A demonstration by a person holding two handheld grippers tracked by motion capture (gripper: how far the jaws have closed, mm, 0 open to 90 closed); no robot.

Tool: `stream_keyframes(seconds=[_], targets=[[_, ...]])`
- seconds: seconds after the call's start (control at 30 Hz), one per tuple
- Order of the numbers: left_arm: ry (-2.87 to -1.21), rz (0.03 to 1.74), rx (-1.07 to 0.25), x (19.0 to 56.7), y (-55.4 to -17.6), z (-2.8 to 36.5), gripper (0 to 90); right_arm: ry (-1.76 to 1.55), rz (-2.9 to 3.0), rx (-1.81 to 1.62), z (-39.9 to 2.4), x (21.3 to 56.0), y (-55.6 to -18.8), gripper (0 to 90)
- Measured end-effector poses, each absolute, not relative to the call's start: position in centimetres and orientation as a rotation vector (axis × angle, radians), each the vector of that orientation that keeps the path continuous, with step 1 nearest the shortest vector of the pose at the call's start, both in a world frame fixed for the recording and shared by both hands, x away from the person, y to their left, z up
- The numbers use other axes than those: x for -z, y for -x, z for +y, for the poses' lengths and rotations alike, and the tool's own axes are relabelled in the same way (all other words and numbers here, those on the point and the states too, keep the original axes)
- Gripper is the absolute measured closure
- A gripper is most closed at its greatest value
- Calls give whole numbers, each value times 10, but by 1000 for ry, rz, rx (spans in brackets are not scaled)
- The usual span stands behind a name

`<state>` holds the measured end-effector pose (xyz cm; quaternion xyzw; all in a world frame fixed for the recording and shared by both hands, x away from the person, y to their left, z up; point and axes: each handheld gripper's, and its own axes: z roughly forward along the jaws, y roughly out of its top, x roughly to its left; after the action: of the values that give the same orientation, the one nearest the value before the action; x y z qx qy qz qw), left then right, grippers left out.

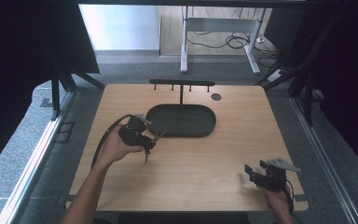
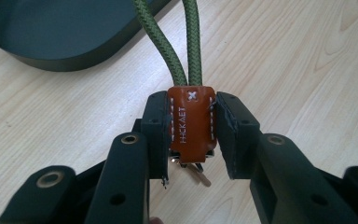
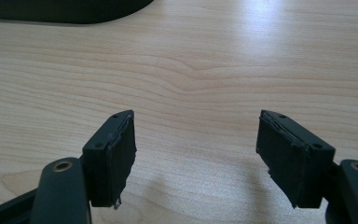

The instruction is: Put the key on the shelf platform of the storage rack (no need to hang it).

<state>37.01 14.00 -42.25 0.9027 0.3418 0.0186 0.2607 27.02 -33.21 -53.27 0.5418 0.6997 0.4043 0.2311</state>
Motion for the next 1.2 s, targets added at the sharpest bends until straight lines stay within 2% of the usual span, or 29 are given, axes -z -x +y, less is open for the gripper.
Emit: stream_keyframes(seconds=[1.2], targets=[[-2432,823,-57,384,-428,100,671,-1455,1947,-1115,-323,530,-269,285]])
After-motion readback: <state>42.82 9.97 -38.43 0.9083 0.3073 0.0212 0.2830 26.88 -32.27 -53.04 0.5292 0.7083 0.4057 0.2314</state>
